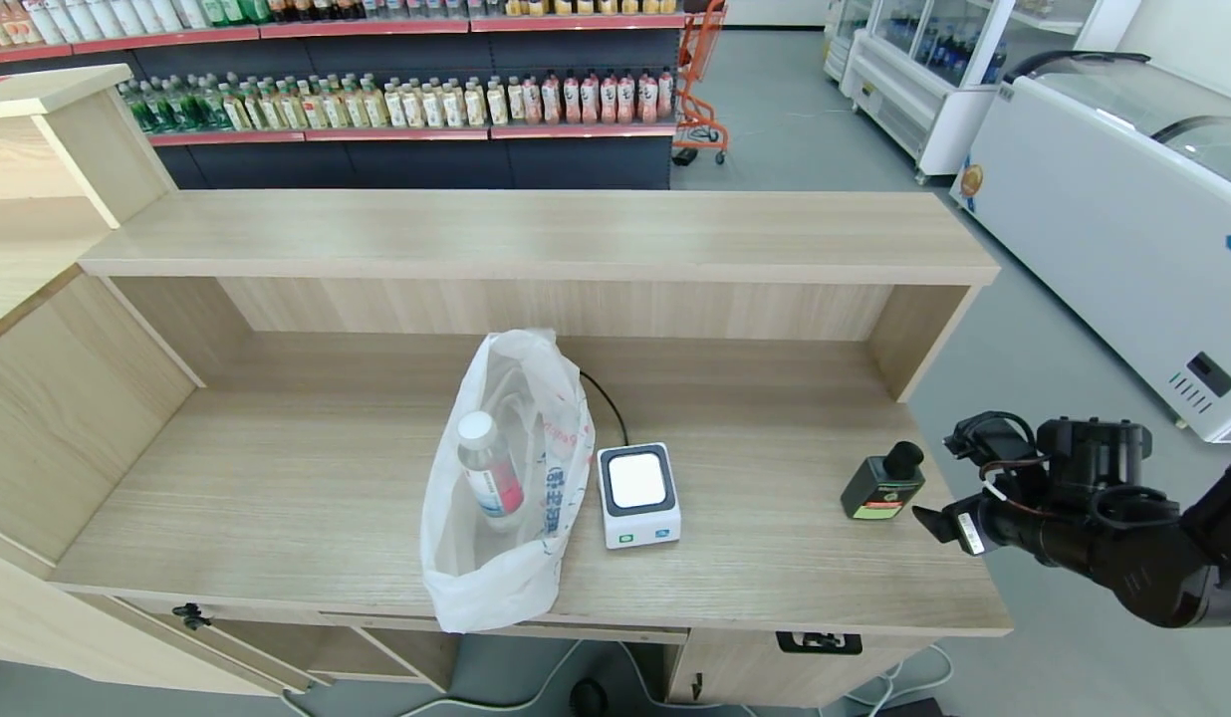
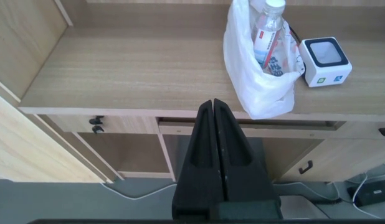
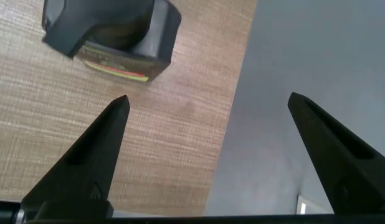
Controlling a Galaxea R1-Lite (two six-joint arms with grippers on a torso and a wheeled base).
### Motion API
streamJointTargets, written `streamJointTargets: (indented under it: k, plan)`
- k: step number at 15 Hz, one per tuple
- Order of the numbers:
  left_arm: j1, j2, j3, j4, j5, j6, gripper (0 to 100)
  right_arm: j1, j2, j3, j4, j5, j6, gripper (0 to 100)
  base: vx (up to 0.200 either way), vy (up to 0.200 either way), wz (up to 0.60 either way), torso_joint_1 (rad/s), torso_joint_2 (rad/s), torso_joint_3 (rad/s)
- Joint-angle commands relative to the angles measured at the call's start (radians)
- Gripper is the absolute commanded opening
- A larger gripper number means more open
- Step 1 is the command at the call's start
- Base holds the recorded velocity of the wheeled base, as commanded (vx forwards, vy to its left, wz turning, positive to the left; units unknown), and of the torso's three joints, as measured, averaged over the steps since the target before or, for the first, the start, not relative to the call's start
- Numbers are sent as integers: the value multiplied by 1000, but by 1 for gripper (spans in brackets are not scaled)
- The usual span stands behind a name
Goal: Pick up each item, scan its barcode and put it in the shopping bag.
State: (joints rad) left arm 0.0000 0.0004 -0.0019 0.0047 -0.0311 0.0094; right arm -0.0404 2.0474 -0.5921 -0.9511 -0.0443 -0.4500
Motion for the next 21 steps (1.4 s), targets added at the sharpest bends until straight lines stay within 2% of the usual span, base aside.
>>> streamJointTargets:
  k: [1,6,20,21]
  plan:
    - [0,1,0,0,0,0,0,19,34,-44,0,-2,-1,100,0,0,0,0,0,0]
    - [0,1,0,0,0,0,0,53,80,-83,-2,0,-38,100,0,0,0,0,0,0]
    - [0,1,-1,0,0,0,0,140,214,-216,-43,14,-30,100,0,0,0,0,0,0]
    - [0,0,0,0,0,0,0,143,223,-229,-43,15,-30,0,0,0,0,0,0,0]
